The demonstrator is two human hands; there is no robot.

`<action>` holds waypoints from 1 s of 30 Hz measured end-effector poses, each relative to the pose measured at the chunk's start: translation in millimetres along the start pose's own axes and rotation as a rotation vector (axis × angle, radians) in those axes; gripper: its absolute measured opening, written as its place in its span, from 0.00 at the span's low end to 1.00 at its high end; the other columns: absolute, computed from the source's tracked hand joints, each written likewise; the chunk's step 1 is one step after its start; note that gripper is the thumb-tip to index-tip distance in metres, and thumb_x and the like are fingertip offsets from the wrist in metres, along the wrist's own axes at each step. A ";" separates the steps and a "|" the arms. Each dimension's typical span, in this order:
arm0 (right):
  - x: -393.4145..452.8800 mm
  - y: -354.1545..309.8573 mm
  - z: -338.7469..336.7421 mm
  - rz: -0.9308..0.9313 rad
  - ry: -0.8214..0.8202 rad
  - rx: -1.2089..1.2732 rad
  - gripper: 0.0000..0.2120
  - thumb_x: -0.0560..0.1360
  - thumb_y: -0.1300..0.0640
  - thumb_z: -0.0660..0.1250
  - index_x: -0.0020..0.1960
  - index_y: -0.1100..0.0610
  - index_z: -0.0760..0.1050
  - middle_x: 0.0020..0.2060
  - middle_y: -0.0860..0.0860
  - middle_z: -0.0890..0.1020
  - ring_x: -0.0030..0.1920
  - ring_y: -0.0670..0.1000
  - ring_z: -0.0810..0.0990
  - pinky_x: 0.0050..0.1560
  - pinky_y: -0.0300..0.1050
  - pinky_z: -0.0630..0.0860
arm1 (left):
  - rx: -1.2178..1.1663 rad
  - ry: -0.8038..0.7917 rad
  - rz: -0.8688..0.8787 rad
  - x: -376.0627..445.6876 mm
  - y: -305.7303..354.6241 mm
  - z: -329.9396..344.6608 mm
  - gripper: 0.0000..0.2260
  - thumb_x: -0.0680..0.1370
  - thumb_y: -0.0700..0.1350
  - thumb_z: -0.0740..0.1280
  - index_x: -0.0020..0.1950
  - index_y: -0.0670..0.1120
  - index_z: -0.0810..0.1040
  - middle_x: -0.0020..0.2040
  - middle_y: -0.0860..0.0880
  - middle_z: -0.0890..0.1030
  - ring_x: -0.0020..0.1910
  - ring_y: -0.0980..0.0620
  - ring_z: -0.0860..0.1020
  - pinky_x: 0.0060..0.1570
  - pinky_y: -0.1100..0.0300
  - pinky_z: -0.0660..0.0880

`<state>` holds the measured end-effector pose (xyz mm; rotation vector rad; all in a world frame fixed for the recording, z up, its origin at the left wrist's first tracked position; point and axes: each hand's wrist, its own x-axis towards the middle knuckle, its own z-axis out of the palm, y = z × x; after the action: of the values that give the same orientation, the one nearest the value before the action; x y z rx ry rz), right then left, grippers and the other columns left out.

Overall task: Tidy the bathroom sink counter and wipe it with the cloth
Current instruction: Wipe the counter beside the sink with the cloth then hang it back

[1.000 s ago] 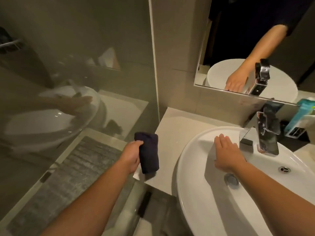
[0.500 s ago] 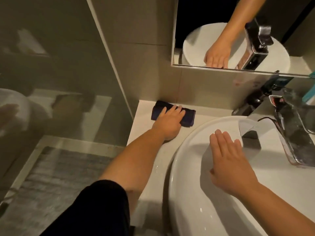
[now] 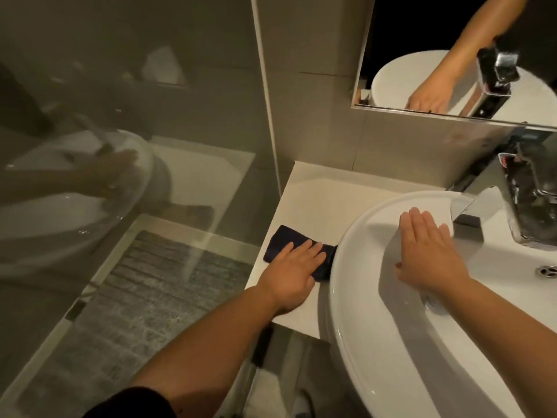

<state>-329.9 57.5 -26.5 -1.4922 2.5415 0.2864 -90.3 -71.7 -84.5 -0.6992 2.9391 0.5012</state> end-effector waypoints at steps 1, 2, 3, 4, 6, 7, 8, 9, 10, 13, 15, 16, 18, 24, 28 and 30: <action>-0.2 -0.3 -1.9 -0.003 -0.009 0.000 0.46 0.74 0.46 0.63 0.76 0.61 0.36 0.78 0.58 0.41 0.78 0.60 0.40 0.76 0.59 0.46 | -0.008 0.006 -0.021 -19.9 6.0 4.6 0.27 0.77 0.45 0.54 0.77 0.49 0.57 0.79 0.49 0.57 0.77 0.49 0.52 0.75 0.50 0.43; -0.6 -0.2 -3.9 -0.006 -0.020 0.000 0.46 0.74 0.47 0.63 0.77 0.61 0.37 0.78 0.58 0.41 0.78 0.59 0.40 0.76 0.59 0.46 | -0.021 0.013 -0.045 -39.2 11.8 9.2 0.27 0.76 0.45 0.54 0.77 0.49 0.58 0.79 0.49 0.57 0.77 0.50 0.52 0.75 0.50 0.43; -1.5 0.3 -5.7 -0.008 -0.030 0.004 0.46 0.74 0.47 0.63 0.77 0.61 0.37 0.78 0.58 0.41 0.78 0.59 0.40 0.76 0.59 0.46 | -0.033 0.019 -0.071 -57.9 18.2 13.6 0.27 0.76 0.45 0.55 0.76 0.49 0.58 0.79 0.49 0.57 0.77 0.50 0.52 0.75 0.50 0.43; -2.2 1.2 -7.5 -0.011 -0.039 0.009 0.46 0.73 0.47 0.64 0.77 0.61 0.37 0.78 0.57 0.41 0.78 0.59 0.41 0.76 0.59 0.47 | -0.036 0.024 -0.094 -75.3 25.6 17.7 0.27 0.76 0.46 0.55 0.77 0.50 0.58 0.79 0.50 0.56 0.77 0.51 0.51 0.75 0.50 0.42; -2.8 1.4 -12.0 -0.009 -0.058 0.009 0.46 0.73 0.47 0.64 0.77 0.61 0.38 0.78 0.57 0.42 0.78 0.59 0.41 0.76 0.59 0.47 | -0.006 0.026 -0.116 -102.5 38.3 23.4 0.27 0.77 0.46 0.55 0.76 0.50 0.57 0.79 0.51 0.56 0.78 0.51 0.51 0.74 0.51 0.42; -3.5 0.3 -13.7 -0.004 -0.069 0.008 0.46 0.73 0.47 0.64 0.77 0.60 0.38 0.78 0.57 0.42 0.78 0.59 0.42 0.76 0.59 0.48 | 0.015 0.025 -0.120 -113.1 44.0 25.8 0.26 0.77 0.47 0.55 0.76 0.50 0.58 0.79 0.51 0.57 0.77 0.51 0.52 0.75 0.51 0.42; -3.8 -1.8 -14.6 -0.002 -0.077 0.007 0.45 0.73 0.48 0.63 0.77 0.61 0.38 0.78 0.57 0.42 0.78 0.59 0.42 0.76 0.59 0.48 | 0.032 0.028 -0.130 -122.2 49.0 27.1 0.26 0.77 0.47 0.56 0.76 0.50 0.58 0.79 0.50 0.57 0.77 0.51 0.52 0.75 0.51 0.44; -4.4 -3.6 -15.4 0.005 -0.084 0.008 0.44 0.74 0.49 0.62 0.77 0.61 0.37 0.78 0.57 0.42 0.78 0.59 0.41 0.76 0.59 0.48 | 0.040 0.034 -0.140 -128.9 53.6 26.7 0.26 0.77 0.48 0.56 0.76 0.50 0.59 0.78 0.50 0.59 0.77 0.50 0.54 0.75 0.51 0.45; -5.7 -5.3 -17.1 0.016 -0.095 0.010 0.43 0.74 0.50 0.61 0.77 0.61 0.37 0.78 0.57 0.41 0.78 0.59 0.41 0.76 0.59 0.47 | 0.039 0.037 -0.147 -133.8 58.5 25.8 0.25 0.77 0.48 0.56 0.75 0.49 0.61 0.78 0.49 0.60 0.77 0.50 0.55 0.75 0.50 0.47; -7.7 -8.3 -23.1 0.034 -0.141 0.015 0.43 0.75 0.51 0.61 0.77 0.61 0.36 0.78 0.57 0.40 0.78 0.59 0.40 0.77 0.59 0.46 | -0.058 0.055 -0.206 -143.6 74.5 21.9 0.22 0.76 0.47 0.56 0.70 0.47 0.69 0.73 0.46 0.70 0.72 0.47 0.65 0.73 0.49 0.57; -8.4 -8.3 -30.3 0.026 -0.178 0.030 0.42 0.76 0.51 0.60 0.77 0.61 0.36 0.78 0.57 0.39 0.78 0.58 0.40 0.77 0.59 0.45 | -0.348 0.037 -0.369 -149.4 85.3 15.6 0.18 0.75 0.47 0.56 0.62 0.48 0.76 0.60 0.44 0.79 0.59 0.44 0.76 0.61 0.50 0.70; -9.1 -8.0 -32.2 0.021 -0.193 0.035 0.42 0.76 0.51 0.60 0.77 0.61 0.36 0.78 0.57 0.38 0.78 0.58 0.39 0.77 0.59 0.45 | -0.594 0.032 -0.478 -152.3 89.7 14.2 0.14 0.75 0.46 0.57 0.56 0.47 0.78 0.53 0.44 0.81 0.52 0.44 0.78 0.54 0.51 0.74; -9.1 -6.2 -32.6 0.013 -0.207 0.031 0.42 0.76 0.51 0.60 0.77 0.61 0.36 0.78 0.58 0.38 0.78 0.59 0.40 0.77 0.59 0.46 | -1.134 0.103 -0.701 -155.4 95.6 11.5 0.10 0.76 0.42 0.58 0.49 0.43 0.79 0.46 0.43 0.82 0.46 0.45 0.79 0.49 0.52 0.74; -7.5 -3.3 -29.8 -0.012 -0.197 0.029 0.42 0.75 0.53 0.60 0.77 0.61 0.36 0.78 0.58 0.39 0.78 0.59 0.40 0.77 0.59 0.46 | -1.990 0.380 -1.048 -129.9 80.8 -19.8 0.12 0.81 0.44 0.59 0.57 0.39 0.78 0.56 0.41 0.82 0.55 0.45 0.79 0.52 0.51 0.74; -3.6 1.9 -20.0 -0.037 -0.161 0.042 0.42 0.74 0.52 0.59 0.77 0.61 0.35 0.78 0.58 0.38 0.77 0.59 0.37 0.77 0.59 0.44 | -1.976 0.444 -0.989 -82.0 50.1 -59.3 0.14 0.82 0.46 0.56 0.55 0.40 0.78 0.55 0.42 0.81 0.55 0.46 0.78 0.53 0.52 0.73; -2.6 3.2 -15.5 -0.043 -0.142 0.051 0.43 0.74 0.52 0.60 0.76 0.61 0.34 0.78 0.58 0.37 0.77 0.59 0.36 0.76 0.59 0.43 | -1.877 0.507 -0.966 -41.1 34.3 -80.0 0.12 0.81 0.45 0.57 0.54 0.40 0.77 0.52 0.43 0.81 0.52 0.47 0.78 0.50 0.54 0.72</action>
<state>-332.3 57.2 -10.7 -1.4518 2.3858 0.3066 -69.2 -51.9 7.3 -2.1343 0.9377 2.9109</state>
